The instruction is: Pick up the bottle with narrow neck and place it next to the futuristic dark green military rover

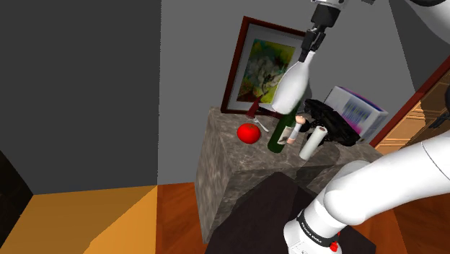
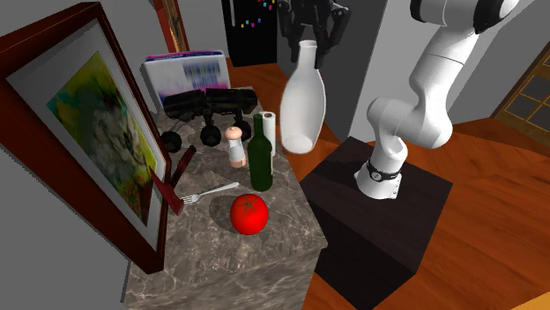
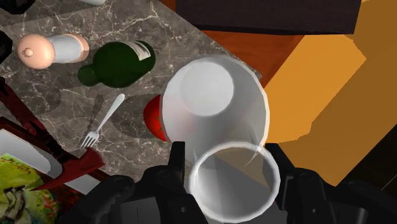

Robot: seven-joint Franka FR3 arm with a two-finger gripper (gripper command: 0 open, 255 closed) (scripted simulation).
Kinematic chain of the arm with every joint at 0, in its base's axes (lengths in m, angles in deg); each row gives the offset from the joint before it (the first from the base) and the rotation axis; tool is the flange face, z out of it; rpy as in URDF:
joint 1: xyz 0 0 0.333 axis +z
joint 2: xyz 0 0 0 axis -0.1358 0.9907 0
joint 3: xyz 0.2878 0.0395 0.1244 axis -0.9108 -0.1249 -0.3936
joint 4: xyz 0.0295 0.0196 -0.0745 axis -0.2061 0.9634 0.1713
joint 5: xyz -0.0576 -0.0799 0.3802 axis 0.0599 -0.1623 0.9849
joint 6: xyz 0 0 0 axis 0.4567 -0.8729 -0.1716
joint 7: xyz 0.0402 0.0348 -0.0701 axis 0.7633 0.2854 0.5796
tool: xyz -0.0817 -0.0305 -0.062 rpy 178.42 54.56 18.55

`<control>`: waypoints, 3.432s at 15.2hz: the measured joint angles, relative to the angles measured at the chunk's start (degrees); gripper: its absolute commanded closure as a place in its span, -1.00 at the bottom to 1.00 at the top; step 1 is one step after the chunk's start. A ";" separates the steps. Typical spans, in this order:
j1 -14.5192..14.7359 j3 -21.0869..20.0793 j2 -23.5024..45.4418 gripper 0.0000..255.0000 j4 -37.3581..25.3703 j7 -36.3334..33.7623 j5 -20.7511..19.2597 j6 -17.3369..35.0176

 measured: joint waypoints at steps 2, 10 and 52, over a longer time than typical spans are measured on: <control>0.06 0.06 0.82 1.00 -2.23 0.16 0.13 -1.42; -2.57 7.18 -0.64 1.00 -3.07 10.42 -3.09 -2.83; -12.02 49.15 23.07 1.00 -12.82 60.54 6.23 8.60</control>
